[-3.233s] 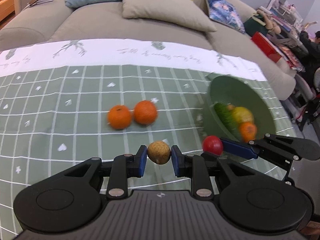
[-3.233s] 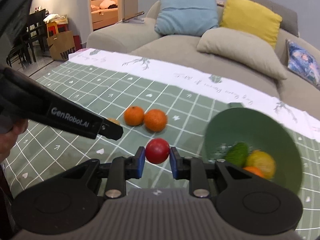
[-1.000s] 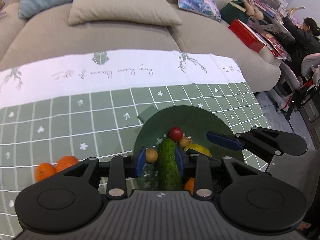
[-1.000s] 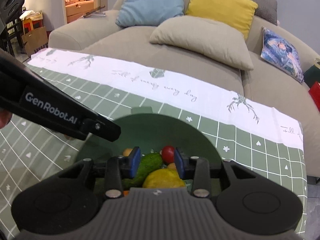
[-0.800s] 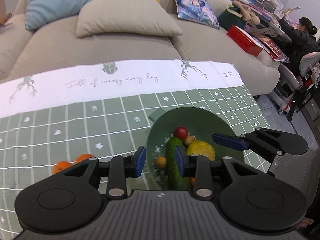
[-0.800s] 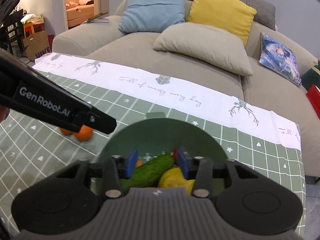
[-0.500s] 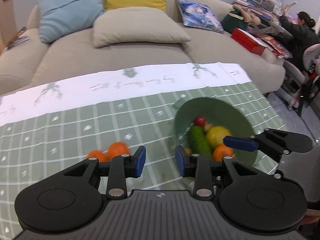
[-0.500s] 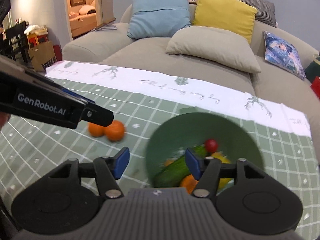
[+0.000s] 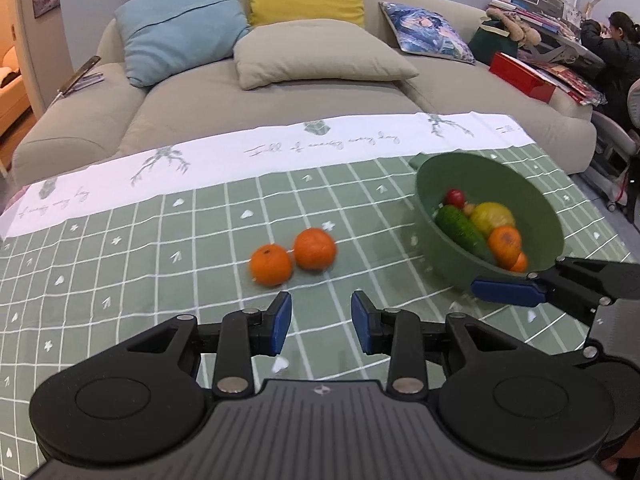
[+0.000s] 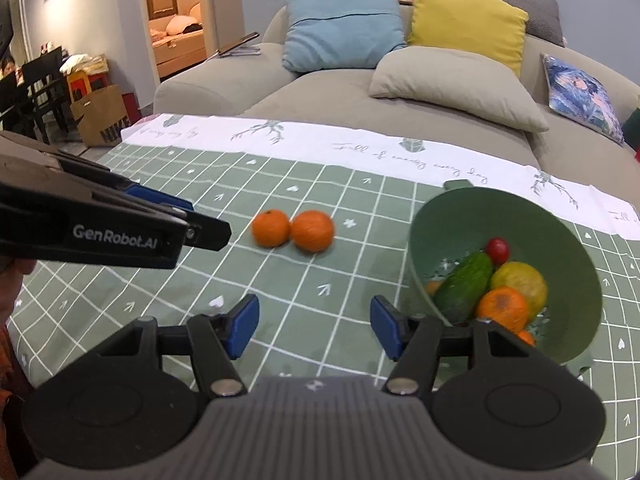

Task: Organize fruits
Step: 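Withdraw both tools from the colander toward the two mandarins on the cloth, then grasp a mandarin with the left tool while the right tool grasps the other mandarin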

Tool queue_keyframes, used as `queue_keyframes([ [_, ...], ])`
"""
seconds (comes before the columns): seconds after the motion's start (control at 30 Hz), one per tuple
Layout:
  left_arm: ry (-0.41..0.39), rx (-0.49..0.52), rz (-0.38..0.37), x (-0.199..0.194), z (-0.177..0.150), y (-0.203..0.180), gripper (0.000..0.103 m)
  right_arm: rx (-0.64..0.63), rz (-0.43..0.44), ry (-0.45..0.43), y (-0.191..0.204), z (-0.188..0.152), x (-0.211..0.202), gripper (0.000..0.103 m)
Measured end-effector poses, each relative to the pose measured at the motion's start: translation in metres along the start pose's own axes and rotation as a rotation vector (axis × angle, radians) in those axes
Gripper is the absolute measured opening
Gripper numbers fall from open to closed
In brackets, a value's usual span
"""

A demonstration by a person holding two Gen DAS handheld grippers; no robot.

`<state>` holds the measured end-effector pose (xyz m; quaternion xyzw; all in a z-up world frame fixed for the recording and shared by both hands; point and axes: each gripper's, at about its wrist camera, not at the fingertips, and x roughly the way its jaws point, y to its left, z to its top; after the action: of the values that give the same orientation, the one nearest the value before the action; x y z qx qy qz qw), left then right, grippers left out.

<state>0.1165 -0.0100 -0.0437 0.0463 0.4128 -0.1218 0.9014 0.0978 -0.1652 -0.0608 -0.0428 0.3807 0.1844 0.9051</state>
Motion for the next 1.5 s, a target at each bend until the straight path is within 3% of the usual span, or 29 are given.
queue_keyframes([
  [0.23,0.004,-0.044,0.002,0.006,-0.008,0.018,0.04,-0.033,0.001,0.018,0.009,0.003,0.01,0.058],
  [0.6,0.014,-0.06,-0.015,0.033,0.004,0.042,0.041,-0.103,0.019,0.037,0.013,0.027,0.048,0.048],
  [0.73,0.028,-0.06,-0.024,0.05,0.008,0.051,0.049,-0.13,0.022,0.057,0.011,0.037,0.069,0.046],
  [0.87,0.047,-0.065,-0.043,0.068,0.012,0.059,0.05,-0.144,0.023,0.079,0.006,0.047,0.091,0.041],
  [1.1,0.076,-0.088,-0.072,0.099,0.023,0.069,0.05,-0.145,0.021,0.102,-0.002,0.06,0.121,0.041],
  [1.5,0.131,-0.027,-0.115,0.136,0.031,0.072,0.05,-0.162,0.034,0.11,-0.004,0.061,0.144,0.041],
])
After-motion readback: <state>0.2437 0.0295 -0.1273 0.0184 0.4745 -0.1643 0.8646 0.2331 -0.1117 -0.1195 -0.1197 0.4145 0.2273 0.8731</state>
